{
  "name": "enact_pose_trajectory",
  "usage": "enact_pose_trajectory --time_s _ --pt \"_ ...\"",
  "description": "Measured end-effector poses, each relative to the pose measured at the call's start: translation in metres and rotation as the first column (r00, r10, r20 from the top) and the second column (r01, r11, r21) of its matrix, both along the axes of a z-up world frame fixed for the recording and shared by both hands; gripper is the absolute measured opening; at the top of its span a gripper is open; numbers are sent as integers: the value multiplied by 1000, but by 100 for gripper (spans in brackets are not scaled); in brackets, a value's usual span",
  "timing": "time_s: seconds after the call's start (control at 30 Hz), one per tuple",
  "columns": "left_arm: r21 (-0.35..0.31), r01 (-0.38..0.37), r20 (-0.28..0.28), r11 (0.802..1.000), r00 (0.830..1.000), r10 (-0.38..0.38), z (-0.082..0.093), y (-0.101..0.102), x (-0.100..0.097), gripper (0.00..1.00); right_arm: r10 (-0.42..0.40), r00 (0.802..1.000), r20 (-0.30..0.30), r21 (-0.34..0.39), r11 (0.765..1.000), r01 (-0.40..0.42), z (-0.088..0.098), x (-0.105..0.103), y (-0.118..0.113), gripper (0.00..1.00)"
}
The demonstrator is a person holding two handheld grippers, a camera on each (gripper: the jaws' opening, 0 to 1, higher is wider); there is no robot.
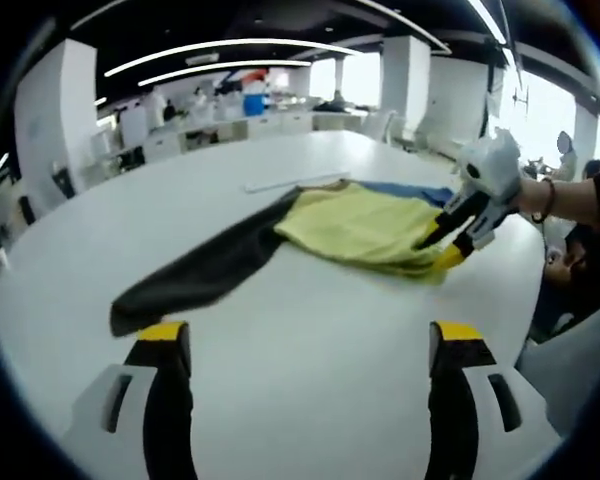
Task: Fold the garment on the visible template until the final outline fits inside the template.
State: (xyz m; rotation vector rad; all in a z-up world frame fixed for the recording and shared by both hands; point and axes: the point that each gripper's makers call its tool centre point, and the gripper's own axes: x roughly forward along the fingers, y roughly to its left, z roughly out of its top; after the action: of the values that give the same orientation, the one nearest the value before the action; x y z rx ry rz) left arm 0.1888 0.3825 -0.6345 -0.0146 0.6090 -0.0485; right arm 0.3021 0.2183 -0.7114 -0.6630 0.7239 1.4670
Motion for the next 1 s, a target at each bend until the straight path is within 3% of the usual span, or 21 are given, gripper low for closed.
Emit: enact_pose_trajectory --time_s 0.3,0.47,0.73,1.0 --pt "22 11 -4 1000 1000 -11 -1 2 2 94 17 1000 24 -41 999 -16 -8 2 -5 1" --pt "39 25 -4 999 1000 -24 -1 1 6 93 39 999 35 -37 999 -38 0 4 -3 0" --pt "59 63 -4 996 998 -63 0 -5 12 91 22 1000 22 4 1000 -22 30 12 -1 0" --pt "55 77 13 996 997 -77 5 -9 21 90 -32 999 26 82 996 30 64 36 6 0"
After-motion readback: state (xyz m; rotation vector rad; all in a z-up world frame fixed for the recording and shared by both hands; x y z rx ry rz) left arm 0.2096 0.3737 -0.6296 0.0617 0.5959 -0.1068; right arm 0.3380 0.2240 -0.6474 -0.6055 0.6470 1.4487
